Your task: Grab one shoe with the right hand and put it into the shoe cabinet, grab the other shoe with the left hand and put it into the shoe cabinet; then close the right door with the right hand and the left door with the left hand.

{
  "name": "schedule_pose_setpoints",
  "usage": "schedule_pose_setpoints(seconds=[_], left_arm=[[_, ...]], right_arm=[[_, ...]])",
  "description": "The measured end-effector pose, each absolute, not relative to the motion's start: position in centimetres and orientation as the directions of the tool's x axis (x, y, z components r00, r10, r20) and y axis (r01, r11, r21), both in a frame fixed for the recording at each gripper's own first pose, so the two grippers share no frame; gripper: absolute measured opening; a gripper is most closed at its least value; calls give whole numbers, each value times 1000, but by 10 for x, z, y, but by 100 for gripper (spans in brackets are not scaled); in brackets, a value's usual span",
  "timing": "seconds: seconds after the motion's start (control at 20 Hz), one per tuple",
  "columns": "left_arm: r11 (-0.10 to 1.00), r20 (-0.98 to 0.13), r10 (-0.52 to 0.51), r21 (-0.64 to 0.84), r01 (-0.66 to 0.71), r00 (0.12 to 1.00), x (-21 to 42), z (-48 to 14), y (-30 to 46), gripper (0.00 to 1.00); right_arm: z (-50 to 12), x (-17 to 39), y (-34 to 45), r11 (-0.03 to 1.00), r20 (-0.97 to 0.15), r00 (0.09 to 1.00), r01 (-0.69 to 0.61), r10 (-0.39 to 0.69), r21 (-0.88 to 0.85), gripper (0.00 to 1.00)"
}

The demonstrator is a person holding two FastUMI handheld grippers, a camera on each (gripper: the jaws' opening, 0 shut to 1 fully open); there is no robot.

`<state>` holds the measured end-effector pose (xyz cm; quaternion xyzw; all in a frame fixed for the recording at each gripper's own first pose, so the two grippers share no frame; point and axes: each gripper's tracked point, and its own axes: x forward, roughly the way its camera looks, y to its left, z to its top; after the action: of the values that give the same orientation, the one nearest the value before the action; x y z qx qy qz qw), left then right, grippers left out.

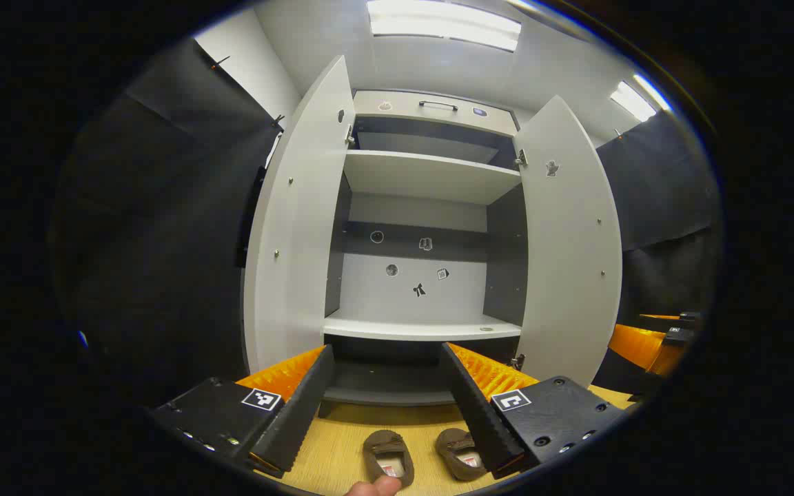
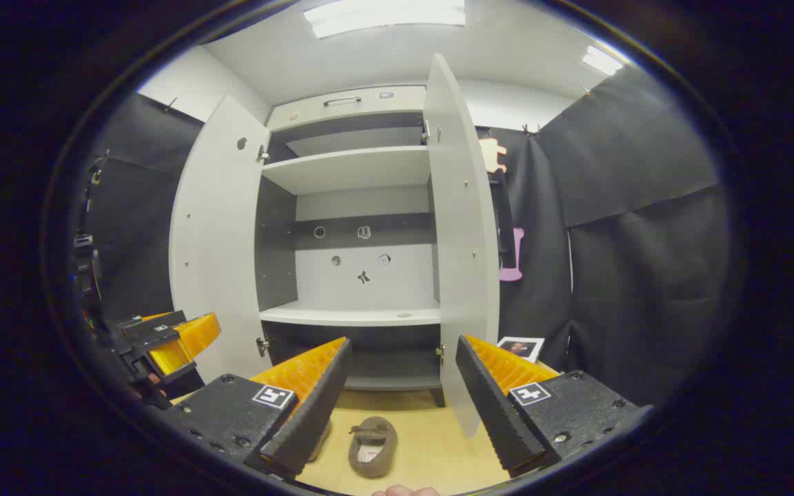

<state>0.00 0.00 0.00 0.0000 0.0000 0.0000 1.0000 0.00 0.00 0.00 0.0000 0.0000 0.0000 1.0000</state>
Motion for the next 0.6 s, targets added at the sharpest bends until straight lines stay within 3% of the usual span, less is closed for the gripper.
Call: schedule_pose_setpoints(seconds=[0.15, 0.2, 0.4, 0.45, 0.6], left_arm=[[1000, -18, -11, 2, 11, 1000, 0, -1, 0, 95], [1000, -14, -7, 2, 7, 1000, 0, 0, 2, 95], [1000, -17, -1, 13, 1, 1000, -4, -2, 3, 95], [1000, -14, 0, 21, 0, 1000, -5, -2, 2, 95], [1000, -12, -11, 18, 12, 1000, -5, -2, -2, 95]], right_arm=[[0, 1, 2, 1000, -4, 1000, -4, 4, -1, 99], [-1, 1, 4, 1000, -5, 1000, -10, 10, 0, 95], [-1, 1, 8, 1000, -4, 1000, -20, 20, -1, 99], [-1, 1, 8, 1000, -5, 1000, -22, 22, 0, 95], [0, -3, 10, 1000, -2, 1000, -27, 27, -4, 99]])
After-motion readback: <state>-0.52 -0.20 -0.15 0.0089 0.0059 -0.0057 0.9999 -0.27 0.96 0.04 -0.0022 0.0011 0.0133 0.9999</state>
